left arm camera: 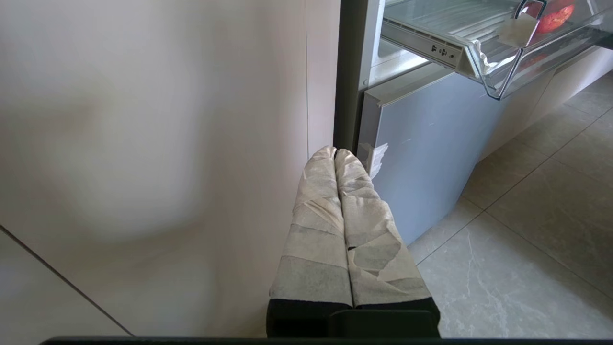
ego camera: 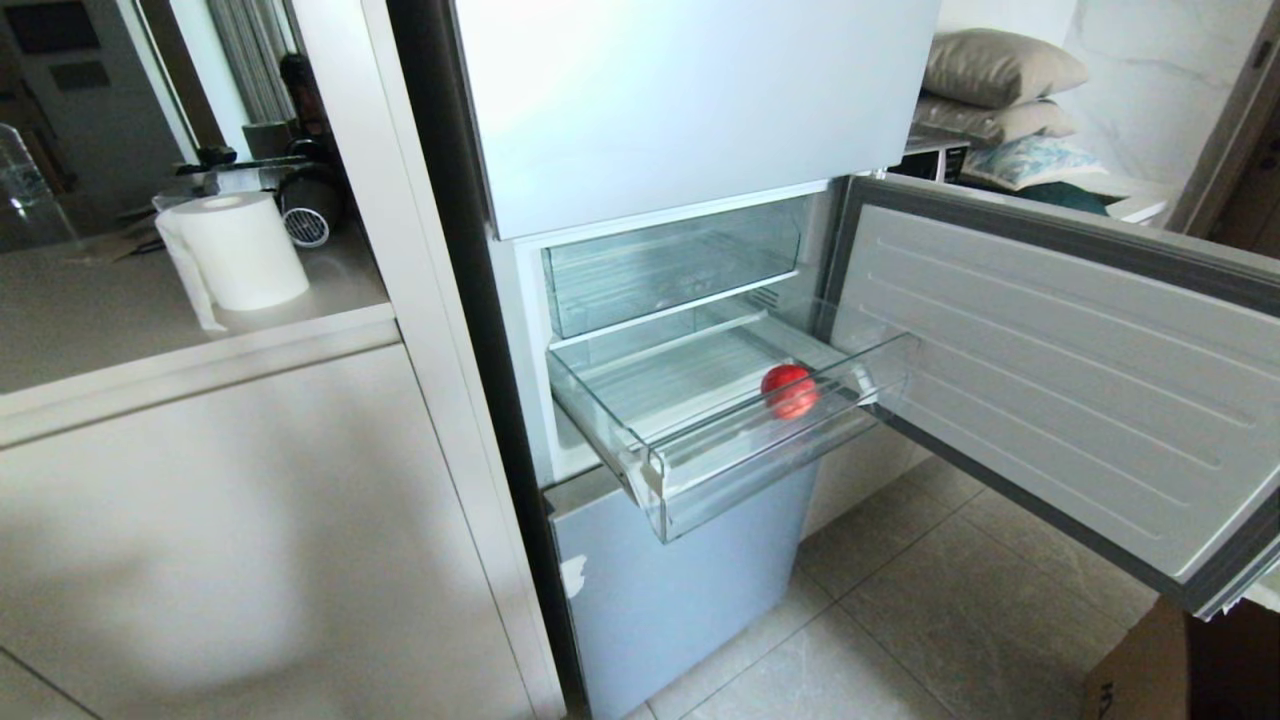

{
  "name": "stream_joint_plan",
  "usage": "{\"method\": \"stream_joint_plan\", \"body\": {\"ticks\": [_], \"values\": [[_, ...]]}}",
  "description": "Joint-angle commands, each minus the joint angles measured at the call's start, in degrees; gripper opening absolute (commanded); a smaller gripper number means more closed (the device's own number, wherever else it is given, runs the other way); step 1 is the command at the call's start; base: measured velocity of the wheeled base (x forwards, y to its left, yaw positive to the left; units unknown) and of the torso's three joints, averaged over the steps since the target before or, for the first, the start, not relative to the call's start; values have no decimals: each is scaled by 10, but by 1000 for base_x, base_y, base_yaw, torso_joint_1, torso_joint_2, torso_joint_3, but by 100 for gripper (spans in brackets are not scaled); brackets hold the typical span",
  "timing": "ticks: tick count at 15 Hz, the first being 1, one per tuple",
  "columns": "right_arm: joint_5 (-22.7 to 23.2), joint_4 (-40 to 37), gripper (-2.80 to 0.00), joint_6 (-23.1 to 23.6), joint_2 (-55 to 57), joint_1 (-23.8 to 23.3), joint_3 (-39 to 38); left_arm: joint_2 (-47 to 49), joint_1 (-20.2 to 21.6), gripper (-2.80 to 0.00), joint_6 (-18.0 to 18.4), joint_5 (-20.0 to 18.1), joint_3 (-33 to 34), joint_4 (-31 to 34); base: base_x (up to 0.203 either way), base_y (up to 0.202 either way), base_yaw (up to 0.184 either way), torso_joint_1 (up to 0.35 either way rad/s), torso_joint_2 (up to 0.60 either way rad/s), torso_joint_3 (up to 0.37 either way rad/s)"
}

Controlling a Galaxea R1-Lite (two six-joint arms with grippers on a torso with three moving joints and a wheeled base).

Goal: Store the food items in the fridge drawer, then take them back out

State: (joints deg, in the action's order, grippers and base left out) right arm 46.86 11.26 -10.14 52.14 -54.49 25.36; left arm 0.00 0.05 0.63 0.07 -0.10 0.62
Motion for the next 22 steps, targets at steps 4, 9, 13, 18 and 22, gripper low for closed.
{"method": "stream_joint_plan", "body": {"ticks": [4, 9, 13, 18, 22], "values": [[13, 1, -280, 37, 7, 36, -1, 1, 0, -280, 1, 0, 0, 1, 0, 0, 0, 0, 0, 0], [-32, -36, -280, 74, 149, 138, 23, 1, 0, -280, 0, 0, 0, 0, 0, 0, 0, 0, 0, 0], [-69, -2, -280, 139, 286, 207, 4, 1, 0, -280, 0, 0, 0, 0, 0, 0, 0, 0, 0, 0], [-189, 149, -280, 106, 377, 384, -3, 1, 0, -280, 0, 0, 0, 0, 0, 0, 0, 0, 0, 0], [-344, 183, -280, 47, 372, 508, 29, 1, 0, -280, 0, 0, 0, 0, 0, 0, 0, 0, 0, 0]]}}
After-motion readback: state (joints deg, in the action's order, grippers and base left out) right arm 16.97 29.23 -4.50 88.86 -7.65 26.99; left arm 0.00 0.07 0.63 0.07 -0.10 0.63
